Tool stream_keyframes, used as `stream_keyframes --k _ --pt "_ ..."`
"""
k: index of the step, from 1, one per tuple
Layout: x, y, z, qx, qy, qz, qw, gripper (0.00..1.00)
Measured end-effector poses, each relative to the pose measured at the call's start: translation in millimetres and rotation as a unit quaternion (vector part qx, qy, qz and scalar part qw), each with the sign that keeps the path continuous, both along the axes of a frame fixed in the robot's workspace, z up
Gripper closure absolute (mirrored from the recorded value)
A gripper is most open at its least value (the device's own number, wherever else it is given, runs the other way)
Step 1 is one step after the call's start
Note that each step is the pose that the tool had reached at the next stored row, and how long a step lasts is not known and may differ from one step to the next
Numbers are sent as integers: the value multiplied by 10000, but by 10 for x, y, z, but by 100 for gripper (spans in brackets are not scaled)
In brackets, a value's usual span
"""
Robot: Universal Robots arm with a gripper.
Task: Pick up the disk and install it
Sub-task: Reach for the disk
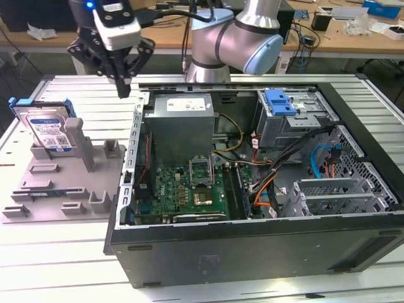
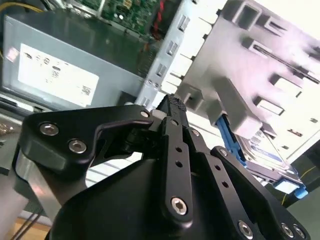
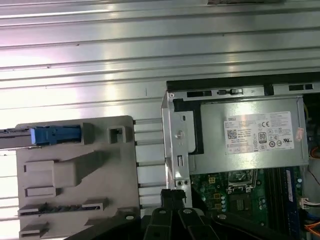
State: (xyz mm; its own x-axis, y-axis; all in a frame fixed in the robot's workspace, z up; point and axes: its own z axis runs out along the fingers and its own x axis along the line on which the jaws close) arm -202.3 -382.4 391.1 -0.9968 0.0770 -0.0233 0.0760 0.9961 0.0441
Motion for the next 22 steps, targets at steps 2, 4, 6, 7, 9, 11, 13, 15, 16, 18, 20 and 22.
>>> stream_keyframes --k 2,4,6,7,9,11,13,15,16,18,20,22 --pt "-99 33 -3 0 0 1 10000 89" --pt "-203 69 -7 -1 0 1 10000 89" --pt "-350 119 -11 -2 -1 2 10000 89" --pt "-422 143 -13 -2 0 0 10000 89" --pt "-576 193 -17 -3 0 0 10000 89" --pt "-676 225 -21 -3 -1 2 10000 89" --pt "-799 265 -24 -3 0 1 10000 89" --pt "-879 291 -26 -3 0 1 10000 89" --pt "-936 309 -28 -3 0 0 10000 89" --pt "-1070 353 -31 -3 0 0 10000 89" --pt "-1139 375 -33 -3 0 1 10000 89" --pt "-1253 413 -36 -3 0 0 10000 89"
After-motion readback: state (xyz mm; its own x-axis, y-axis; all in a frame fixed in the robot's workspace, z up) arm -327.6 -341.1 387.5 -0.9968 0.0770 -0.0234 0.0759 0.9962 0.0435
